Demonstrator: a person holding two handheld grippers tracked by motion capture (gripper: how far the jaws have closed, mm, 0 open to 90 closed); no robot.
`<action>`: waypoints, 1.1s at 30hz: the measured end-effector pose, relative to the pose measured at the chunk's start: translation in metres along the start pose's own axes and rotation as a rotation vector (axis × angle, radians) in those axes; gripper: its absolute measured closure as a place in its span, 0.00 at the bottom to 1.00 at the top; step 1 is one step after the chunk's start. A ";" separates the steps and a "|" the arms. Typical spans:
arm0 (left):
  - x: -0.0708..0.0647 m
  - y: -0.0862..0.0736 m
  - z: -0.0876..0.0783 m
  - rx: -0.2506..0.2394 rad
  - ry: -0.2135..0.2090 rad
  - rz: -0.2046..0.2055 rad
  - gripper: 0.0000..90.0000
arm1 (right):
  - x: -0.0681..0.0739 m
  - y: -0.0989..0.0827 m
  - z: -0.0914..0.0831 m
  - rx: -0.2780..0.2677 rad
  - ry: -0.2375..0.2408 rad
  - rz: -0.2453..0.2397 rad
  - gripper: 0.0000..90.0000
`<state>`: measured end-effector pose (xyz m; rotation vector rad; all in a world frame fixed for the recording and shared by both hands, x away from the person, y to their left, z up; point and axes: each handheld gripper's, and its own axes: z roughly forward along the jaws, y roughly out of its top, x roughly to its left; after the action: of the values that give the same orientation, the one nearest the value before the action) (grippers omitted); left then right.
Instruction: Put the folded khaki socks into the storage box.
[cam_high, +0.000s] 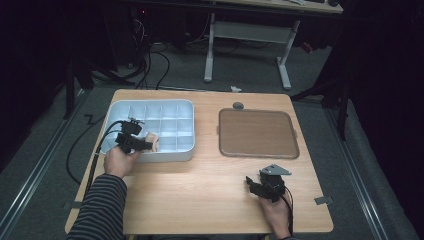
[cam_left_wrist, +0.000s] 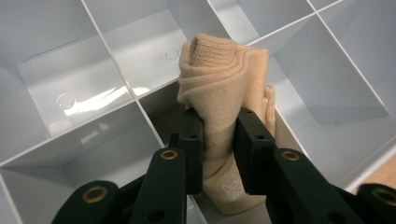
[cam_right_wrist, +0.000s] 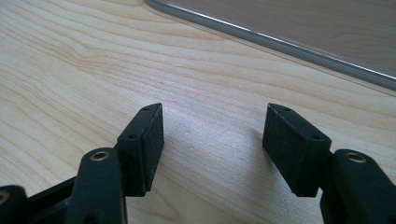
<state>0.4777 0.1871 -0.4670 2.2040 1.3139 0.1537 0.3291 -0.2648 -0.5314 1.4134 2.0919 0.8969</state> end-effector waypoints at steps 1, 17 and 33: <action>0.001 0.000 0.000 -0.001 -0.002 -0.003 0.78 | 0.000 0.000 0.000 0.000 0.000 0.000 0.43; -0.001 0.001 -0.012 -0.099 0.010 -0.035 0.64 | 0.000 0.000 0.000 0.000 -0.001 -0.001 0.43; -0.006 0.007 -0.006 -0.072 0.057 -0.017 0.93 | 0.000 0.000 0.000 0.000 -0.001 -0.001 0.43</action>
<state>0.4780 0.1823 -0.4568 2.1414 1.3362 0.2548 0.3291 -0.2647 -0.5314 1.4120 2.0923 0.8955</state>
